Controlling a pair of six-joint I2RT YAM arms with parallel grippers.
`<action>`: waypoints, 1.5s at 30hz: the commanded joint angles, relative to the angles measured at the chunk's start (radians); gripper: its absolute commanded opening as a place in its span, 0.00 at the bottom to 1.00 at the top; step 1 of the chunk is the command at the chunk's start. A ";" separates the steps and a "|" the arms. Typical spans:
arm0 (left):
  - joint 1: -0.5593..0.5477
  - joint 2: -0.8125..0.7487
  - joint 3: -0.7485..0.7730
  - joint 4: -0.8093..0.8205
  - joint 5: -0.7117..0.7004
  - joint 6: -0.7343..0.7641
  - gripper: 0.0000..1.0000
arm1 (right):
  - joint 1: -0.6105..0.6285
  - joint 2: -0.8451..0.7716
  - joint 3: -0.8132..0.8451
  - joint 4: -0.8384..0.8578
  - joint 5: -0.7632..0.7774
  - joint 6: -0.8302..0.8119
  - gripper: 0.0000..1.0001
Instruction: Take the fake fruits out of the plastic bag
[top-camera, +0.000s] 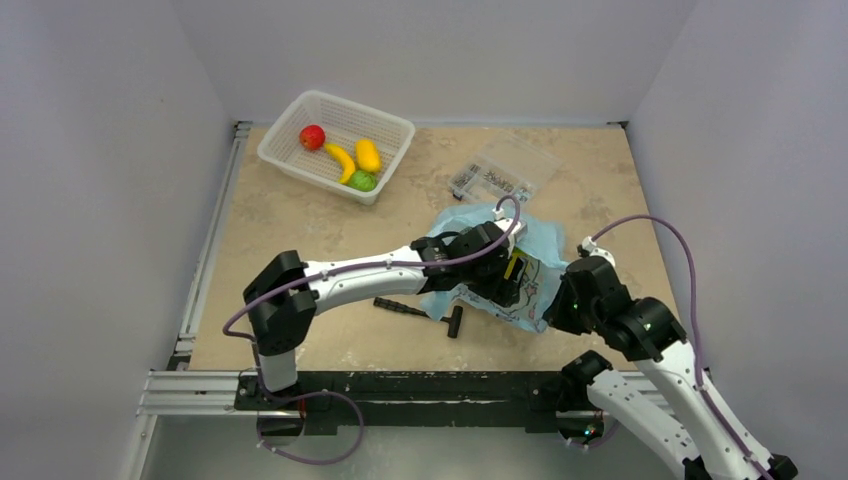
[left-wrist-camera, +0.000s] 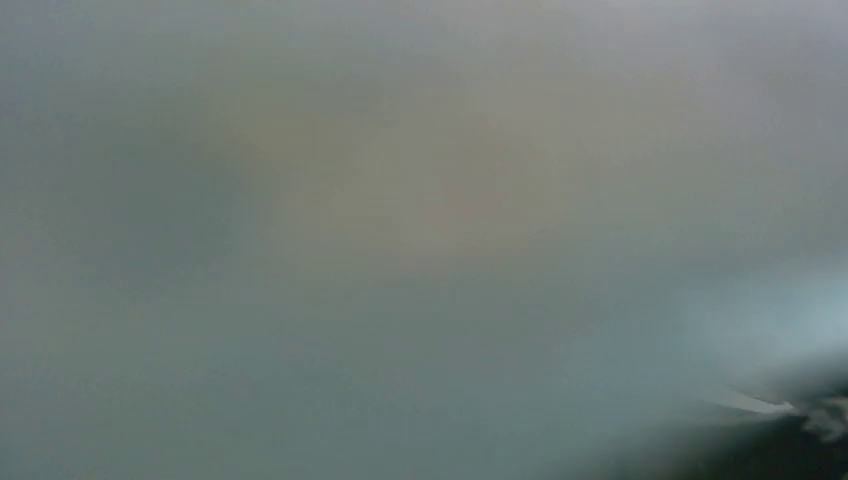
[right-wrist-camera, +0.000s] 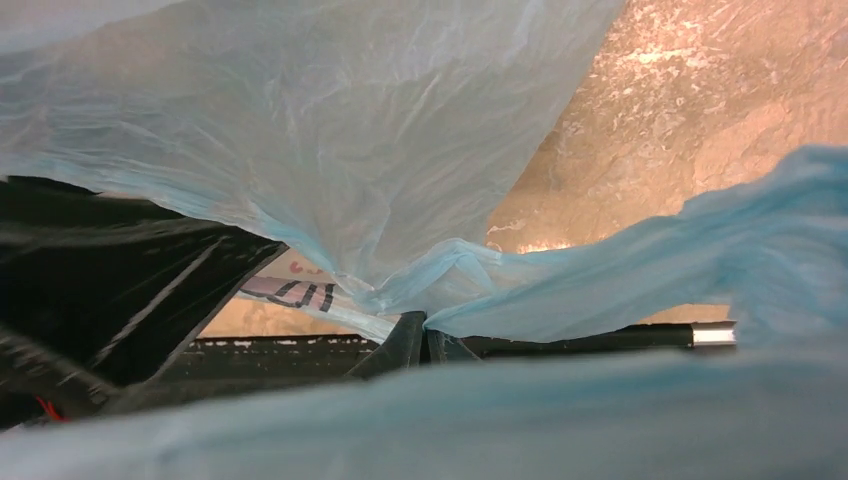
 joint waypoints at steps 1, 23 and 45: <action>-0.002 0.044 0.035 0.016 -0.049 0.062 0.70 | 0.001 0.014 -0.006 0.047 -0.038 -0.023 0.00; -0.008 0.291 0.185 0.203 -0.306 0.281 0.71 | 0.001 -0.067 -0.062 0.216 -0.033 -0.095 0.00; 0.016 0.316 0.184 0.175 -0.225 0.291 0.20 | 0.002 -0.086 -0.083 0.242 -0.056 -0.082 0.00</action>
